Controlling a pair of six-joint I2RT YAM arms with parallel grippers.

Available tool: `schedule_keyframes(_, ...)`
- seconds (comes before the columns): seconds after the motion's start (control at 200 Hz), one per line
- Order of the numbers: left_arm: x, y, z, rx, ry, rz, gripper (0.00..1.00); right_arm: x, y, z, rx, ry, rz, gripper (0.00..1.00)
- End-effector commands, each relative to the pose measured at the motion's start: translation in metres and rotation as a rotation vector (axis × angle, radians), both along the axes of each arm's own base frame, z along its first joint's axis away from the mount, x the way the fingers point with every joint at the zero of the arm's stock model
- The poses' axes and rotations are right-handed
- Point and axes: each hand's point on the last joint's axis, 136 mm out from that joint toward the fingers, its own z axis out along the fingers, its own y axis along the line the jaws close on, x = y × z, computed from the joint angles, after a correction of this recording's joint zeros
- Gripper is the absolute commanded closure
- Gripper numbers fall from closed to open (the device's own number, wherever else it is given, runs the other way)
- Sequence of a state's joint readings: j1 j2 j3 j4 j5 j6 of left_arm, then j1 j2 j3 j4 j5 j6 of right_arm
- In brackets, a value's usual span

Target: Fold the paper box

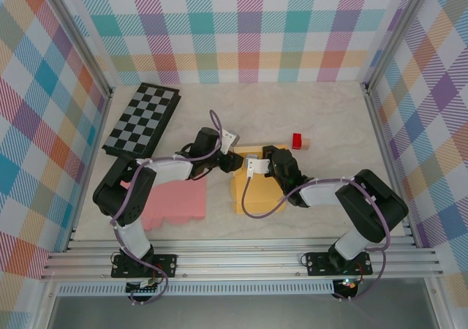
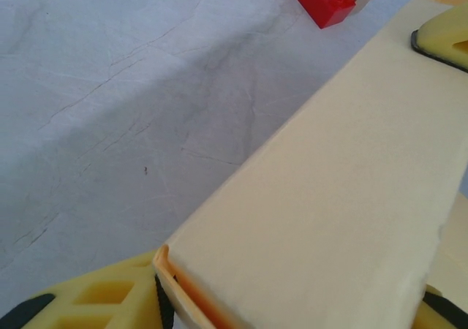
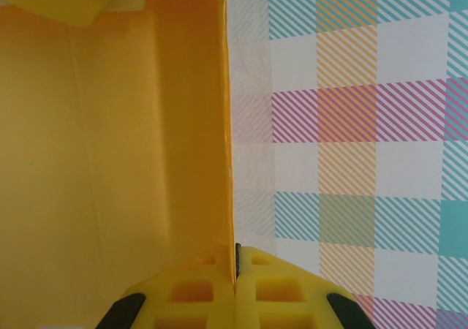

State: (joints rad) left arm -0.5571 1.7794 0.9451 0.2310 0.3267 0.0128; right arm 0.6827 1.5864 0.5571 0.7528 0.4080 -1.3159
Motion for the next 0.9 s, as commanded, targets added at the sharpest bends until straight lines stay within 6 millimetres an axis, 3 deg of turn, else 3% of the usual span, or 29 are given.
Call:
schedule_keyframes(0.0,0.007,0.007,-0.008,0.032,0.007,0.08,0.6,-0.004,0.006,0.006,0.048,0.01,0.019,1.0)
schedule_keyframes(0.365,0.012,0.024,-0.024,0.208,-0.041,0.268,0.79,-0.003,0.003,0.017,0.089,0.007,-0.015,1.0)
schedule_keyframes(0.525,0.014,0.036,-0.025,0.262,-0.081,0.298,0.86,-0.009,0.003,0.024,0.174,0.102,-0.044,0.98)
schedule_keyframes(0.655,0.015,0.043,-0.021,0.297,-0.123,0.326,0.9,-0.013,0.002,0.038,0.306,0.195,-0.084,0.82)
schedule_keyframes(0.895,0.012,0.043,-0.006,0.288,-0.223,0.293,0.92,-0.024,-0.007,0.085,0.658,0.43,-0.155,0.59)
